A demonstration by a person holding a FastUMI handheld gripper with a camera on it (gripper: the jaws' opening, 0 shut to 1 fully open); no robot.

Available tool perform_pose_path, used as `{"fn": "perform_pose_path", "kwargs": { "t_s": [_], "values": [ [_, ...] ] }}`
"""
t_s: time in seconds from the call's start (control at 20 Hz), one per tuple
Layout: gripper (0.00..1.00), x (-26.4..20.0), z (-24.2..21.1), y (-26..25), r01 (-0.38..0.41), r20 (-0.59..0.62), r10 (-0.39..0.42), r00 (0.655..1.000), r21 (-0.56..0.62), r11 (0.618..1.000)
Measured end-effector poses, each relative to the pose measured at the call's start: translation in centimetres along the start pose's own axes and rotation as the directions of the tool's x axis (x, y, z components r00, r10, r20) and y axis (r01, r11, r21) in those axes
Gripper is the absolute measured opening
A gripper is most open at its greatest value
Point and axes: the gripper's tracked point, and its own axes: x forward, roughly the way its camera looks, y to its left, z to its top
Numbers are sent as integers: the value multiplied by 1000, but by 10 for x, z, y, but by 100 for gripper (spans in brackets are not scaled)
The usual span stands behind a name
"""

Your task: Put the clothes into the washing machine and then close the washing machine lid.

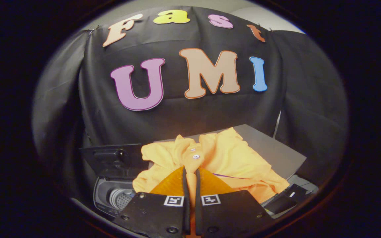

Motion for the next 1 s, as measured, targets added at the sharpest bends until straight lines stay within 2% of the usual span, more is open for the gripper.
{"fn": "perform_pose_path", "kwargs": {
  "t_s": [0.3, 0.55, 0.85, 1.0],
  "values": [
    [6, 0, 7, 63, -78, 38, 78, 996, -12, 997],
    [6, 11, -6, 118, -135, 38, 134, 990, 42, 990],
    [6, 30, -28, 184, -193, 13, 193, 981, -17, 981],
    [5, 40, -46, 220, -253, -21, 253, 967, 35, 967]
  ]
}}
